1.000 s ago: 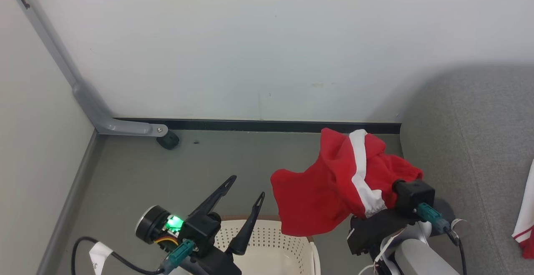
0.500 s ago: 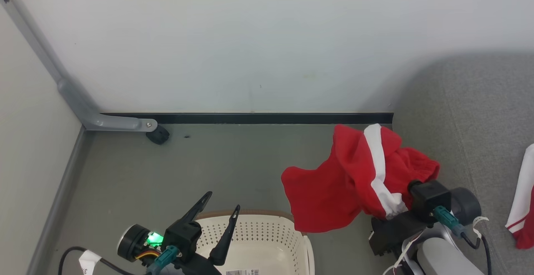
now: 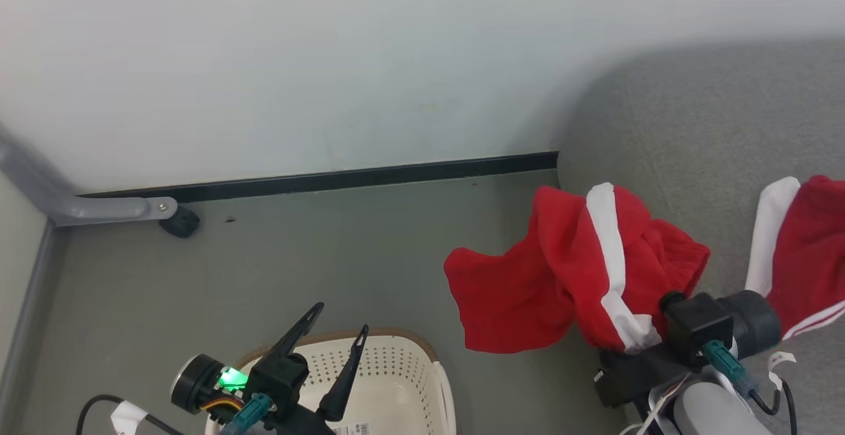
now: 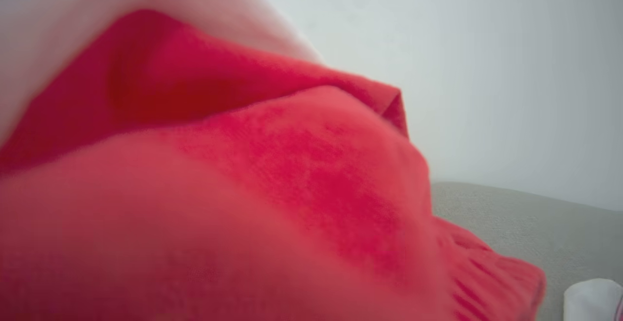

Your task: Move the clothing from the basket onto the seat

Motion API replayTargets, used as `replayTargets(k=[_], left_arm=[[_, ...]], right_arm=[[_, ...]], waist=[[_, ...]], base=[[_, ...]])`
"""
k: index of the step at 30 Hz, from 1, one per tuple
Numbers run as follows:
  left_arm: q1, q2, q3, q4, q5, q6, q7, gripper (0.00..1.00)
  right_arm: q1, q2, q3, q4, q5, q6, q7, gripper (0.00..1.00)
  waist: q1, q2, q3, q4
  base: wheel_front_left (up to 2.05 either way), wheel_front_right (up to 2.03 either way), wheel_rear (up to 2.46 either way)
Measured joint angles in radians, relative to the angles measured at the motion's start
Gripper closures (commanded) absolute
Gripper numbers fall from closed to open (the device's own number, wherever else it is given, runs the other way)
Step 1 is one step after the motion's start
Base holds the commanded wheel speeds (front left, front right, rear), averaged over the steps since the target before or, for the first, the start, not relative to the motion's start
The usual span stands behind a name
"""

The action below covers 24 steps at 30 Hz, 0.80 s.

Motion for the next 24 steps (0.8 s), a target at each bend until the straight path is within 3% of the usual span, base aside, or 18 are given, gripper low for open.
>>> replayTargets(k=[17,24], left_arm=[[-0.001,0.060,0.066,-0.076,0.034,0.005,0.000,0.00],[-0.002,0.068,0.063,-0.109,0.053,-0.001,0.000,0.00]], right_arm=[[0.061,0.052,-0.051,-0.108,-0.052,-0.016,0.000,1.00],[0.099,0.054,-0.117,-0.143,-0.060,-0.016,0.000,1.00]], waist=[[0.0001,0.0001,0.069,-0.233],[0.0001,0.0001,0.105,-0.321]], base=[[0.00,0.00,0.00],[0.00,0.00,0.00]])
